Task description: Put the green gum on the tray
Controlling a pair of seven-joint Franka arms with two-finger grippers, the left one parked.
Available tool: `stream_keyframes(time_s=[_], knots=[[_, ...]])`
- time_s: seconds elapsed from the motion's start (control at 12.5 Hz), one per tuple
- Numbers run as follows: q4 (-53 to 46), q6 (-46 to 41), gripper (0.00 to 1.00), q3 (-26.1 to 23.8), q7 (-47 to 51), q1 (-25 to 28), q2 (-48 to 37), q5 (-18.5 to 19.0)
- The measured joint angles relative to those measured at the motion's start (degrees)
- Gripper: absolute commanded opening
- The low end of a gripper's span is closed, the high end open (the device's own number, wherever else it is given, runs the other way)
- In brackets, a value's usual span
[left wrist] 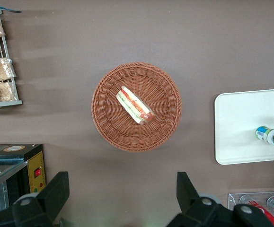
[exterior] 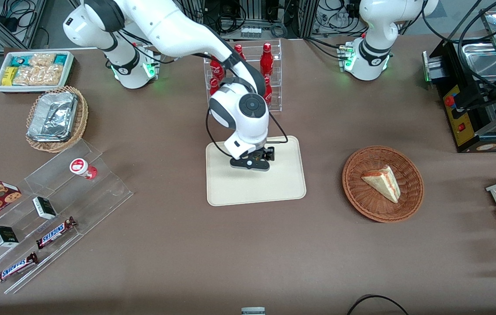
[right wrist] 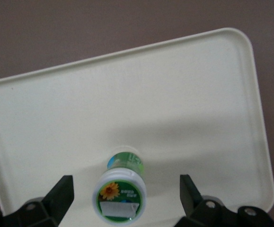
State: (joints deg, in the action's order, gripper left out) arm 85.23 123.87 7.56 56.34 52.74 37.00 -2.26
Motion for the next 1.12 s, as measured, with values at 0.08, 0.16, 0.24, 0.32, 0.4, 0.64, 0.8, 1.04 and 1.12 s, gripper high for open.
stream_keyframes(time_s=[0.08,0.16,0.24,0.32,0.4,0.64,0.8,1.04,1.12], knots=[[0.1,-1.5,1.0,0.0,0.0,-1.0,-2.1,0.0],[0.7,-2.5,0.99,0.1,-0.1,-2.2,-4.6,0.0],[2.0,-3.3,0.99,0.1,-0.6,-3.4,-7.4,0.0],[3.8,-4.1,0.99,0.1,-1.8,-4.4,-10.4,0.0],[5.7,-5.4,0.99,0.1,-3.9,-5.6,-13.6,0.0],[8.9,-13.7,1.0,0.1,-11.0,-10.5,-22.7,0.0],[9.6,-19.8,0.99,0.2,-18.6,-15.4,-27.5,-1.3],[9.8,-27.5,1.0,0.4,-31.8,-24.6,-32.9,-3.2],[10.0,-29.2,0.99,0.4,-35.7,-27.5,-34.2,-3.2]])
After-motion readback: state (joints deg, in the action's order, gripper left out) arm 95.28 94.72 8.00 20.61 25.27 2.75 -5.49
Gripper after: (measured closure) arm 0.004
